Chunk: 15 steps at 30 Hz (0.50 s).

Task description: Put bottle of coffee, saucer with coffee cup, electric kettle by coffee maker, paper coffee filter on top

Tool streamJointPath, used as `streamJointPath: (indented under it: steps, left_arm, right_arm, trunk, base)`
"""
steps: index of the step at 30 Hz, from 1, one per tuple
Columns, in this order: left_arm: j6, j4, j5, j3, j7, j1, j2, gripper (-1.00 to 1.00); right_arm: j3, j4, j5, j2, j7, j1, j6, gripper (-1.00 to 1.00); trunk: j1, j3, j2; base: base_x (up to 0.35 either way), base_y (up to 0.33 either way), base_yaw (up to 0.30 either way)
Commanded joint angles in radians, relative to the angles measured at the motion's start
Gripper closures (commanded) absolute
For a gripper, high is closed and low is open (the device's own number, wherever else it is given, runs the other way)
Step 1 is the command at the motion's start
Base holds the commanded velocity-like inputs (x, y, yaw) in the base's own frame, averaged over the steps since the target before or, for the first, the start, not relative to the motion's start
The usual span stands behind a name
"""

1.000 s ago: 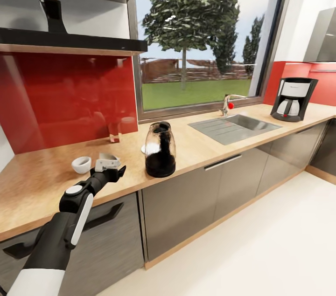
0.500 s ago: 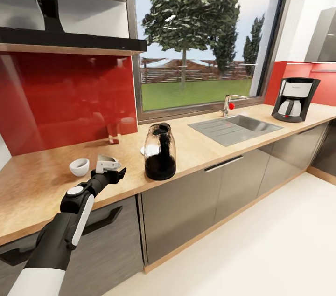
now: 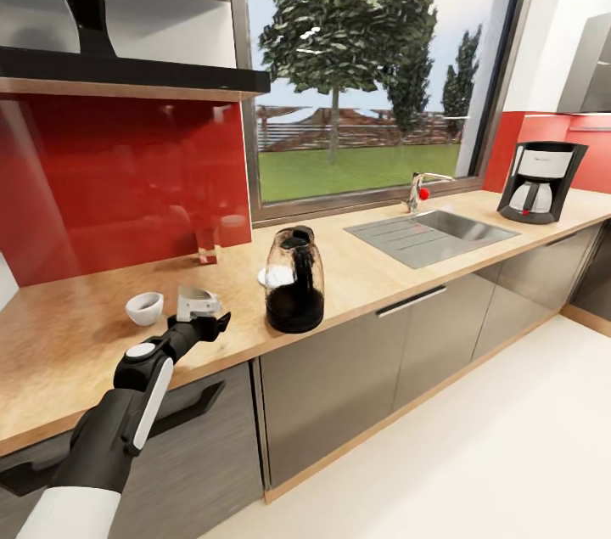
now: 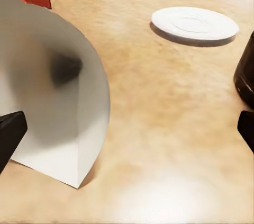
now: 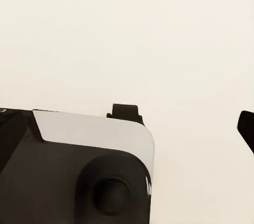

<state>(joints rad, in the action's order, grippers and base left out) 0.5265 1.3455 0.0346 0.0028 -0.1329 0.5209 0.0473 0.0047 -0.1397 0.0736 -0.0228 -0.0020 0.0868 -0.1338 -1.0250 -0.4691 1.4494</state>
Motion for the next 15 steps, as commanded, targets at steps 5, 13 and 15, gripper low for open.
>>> streamJointPath:
  steps: [5,13,15]
  left_arm:
    - [0.006,-0.026,0.004,-0.001,-0.002,0.001,0.000,-1.00]
    - [0.006,-0.032,0.004,0.001,-0.002,0.001,0.000,-1.00]
    - [0.006,-0.032,0.004,0.001,-0.002,0.001,0.000,-1.00]
  right_arm:
    - [0.000,0.001,0.008,0.000,0.000,0.001,-0.003,-1.00]
    - [0.000,0.001,0.008,0.000,0.000,0.001,-0.003,-1.00]
    - [0.000,0.001,0.008,0.000,0.000,0.001,-0.003,-1.00]
  trunk:
    - [0.000,-0.001,0.001]
    - [0.000,-0.001,0.001]
    - [0.000,-0.001,0.001]
  base:
    - [0.004,0.003,0.000]
    - [0.006,0.000,0.000]
    - [0.075,0.000,0.000]
